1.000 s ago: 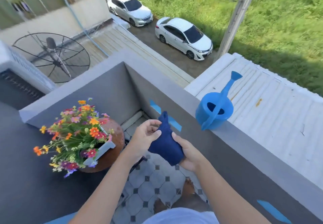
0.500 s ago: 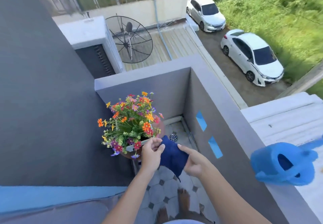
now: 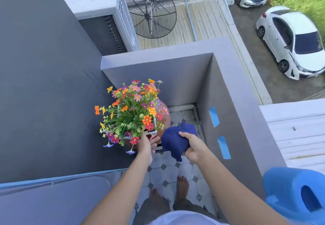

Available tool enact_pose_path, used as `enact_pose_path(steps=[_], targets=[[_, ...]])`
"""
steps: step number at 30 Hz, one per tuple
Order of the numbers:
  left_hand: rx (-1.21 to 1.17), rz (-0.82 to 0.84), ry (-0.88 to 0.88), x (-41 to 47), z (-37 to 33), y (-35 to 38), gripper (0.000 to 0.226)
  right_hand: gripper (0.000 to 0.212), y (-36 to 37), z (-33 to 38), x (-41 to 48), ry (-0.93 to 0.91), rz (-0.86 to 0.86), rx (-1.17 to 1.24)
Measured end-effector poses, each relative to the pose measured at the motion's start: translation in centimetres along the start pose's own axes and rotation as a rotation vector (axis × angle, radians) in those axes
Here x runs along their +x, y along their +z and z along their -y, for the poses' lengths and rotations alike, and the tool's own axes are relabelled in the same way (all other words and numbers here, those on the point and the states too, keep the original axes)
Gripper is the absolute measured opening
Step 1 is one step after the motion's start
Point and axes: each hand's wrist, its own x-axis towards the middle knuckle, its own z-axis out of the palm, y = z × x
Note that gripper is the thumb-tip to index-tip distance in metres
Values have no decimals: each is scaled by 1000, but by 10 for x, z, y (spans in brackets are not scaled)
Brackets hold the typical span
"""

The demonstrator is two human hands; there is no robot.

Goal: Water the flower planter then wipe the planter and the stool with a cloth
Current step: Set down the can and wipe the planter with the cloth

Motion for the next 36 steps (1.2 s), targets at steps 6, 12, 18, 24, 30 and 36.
enact_pose_path(steps=[6,12,18,24,30,36], targets=[[14,-38,5,24,-3,14,24,42,9,14,9,-142,-7,-37],[-62,-40,84,27,-8,11,17,42,13,10,7,-253,14,-34],[-80,76,120,5,-41,-23,22,41,27,12,-10,-434,-10,-117],[3,156,186,-50,-89,-21,17,49,57,30,-29,-743,35,-222],[252,222,329,-127,-150,-13,21,41,98,80,-66,-1053,22,-307],[240,236,440,-177,-200,4,25,32,125,87,-108,-1319,176,-391]])
